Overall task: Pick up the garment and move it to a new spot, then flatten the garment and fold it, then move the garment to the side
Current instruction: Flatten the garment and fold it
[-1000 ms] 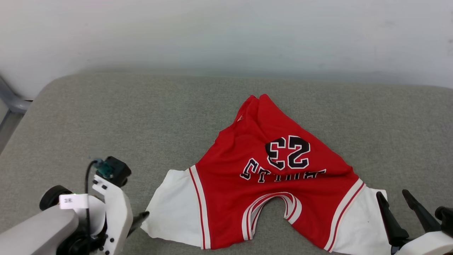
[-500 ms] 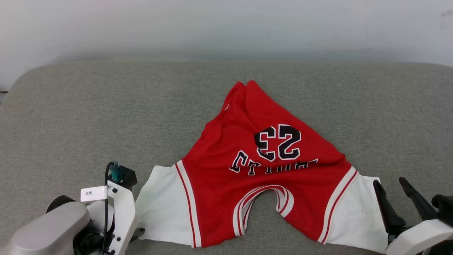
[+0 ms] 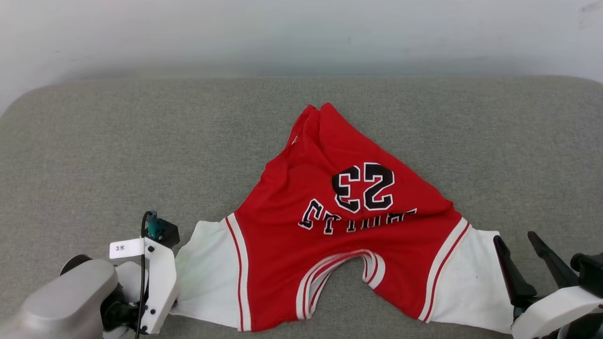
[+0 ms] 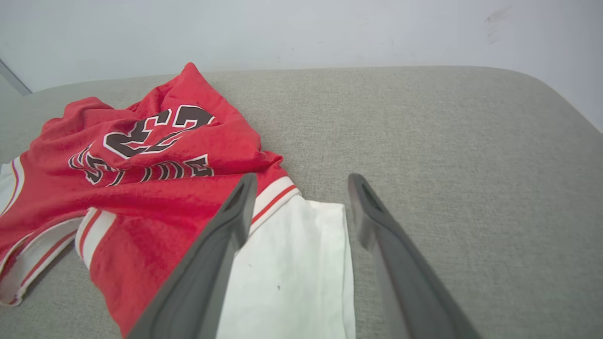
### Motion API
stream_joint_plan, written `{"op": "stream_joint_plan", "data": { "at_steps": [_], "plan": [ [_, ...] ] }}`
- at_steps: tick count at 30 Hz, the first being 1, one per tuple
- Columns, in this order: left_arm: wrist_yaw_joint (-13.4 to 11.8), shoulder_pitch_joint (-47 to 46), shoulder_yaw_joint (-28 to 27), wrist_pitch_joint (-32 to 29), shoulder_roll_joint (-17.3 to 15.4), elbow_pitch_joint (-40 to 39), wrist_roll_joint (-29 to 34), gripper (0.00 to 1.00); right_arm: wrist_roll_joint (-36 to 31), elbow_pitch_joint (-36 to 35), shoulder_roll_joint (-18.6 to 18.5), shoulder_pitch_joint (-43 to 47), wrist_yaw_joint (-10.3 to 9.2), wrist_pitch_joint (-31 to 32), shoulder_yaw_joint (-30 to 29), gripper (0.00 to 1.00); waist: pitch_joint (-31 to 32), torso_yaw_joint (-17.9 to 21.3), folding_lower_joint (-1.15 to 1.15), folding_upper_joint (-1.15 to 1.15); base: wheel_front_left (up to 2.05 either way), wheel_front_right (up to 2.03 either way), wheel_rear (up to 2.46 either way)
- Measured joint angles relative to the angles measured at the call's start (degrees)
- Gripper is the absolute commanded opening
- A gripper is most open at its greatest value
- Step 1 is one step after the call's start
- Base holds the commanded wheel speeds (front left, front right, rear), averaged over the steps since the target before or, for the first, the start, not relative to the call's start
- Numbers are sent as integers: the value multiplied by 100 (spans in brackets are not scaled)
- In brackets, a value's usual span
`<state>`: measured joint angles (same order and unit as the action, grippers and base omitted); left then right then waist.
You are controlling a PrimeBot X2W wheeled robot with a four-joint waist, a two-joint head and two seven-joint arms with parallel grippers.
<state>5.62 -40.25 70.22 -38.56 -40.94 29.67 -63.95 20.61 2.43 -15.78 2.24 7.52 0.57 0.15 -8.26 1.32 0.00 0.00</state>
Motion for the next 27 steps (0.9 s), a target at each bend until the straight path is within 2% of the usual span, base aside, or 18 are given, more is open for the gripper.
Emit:
{"op": "stream_joint_plan", "data": {
  "at_steps": [5,9,12,19,24,27],
  "plan": [
    [94,-16,104,336,43,101,279,0,-64,-81,-178,3,0,165,13,100,141,-12,0,0,0,0,0],
    [102,21,-5,849,-27,30,330,0,-130,-343,-603,15,0,720,98,100,300,-32,1,0,0,0,0],
    [96,21,-113,1171,-165,-103,356,0,-81,-599,-1074,20,0,1427,207,100,393,-55,1,0,0,0,0],
    [-176,23,-241,1411,-421,-725,436,0,671,-1028,-2051,-44,0,3490,479,100,452,-157,1,0,0,0,0],
    [-320,25,-238,1412,-519,-1120,501,0,1345,-944,-2308,-300,0,4725,715,100,401,-241,1,0,0,0,0],
    [-371,9,-234,1408,-537,-1257,579,0,1536,-699,-2472,-469,0,5165,914,100,351,-298,1,0,0,0,0]
  ]
}}
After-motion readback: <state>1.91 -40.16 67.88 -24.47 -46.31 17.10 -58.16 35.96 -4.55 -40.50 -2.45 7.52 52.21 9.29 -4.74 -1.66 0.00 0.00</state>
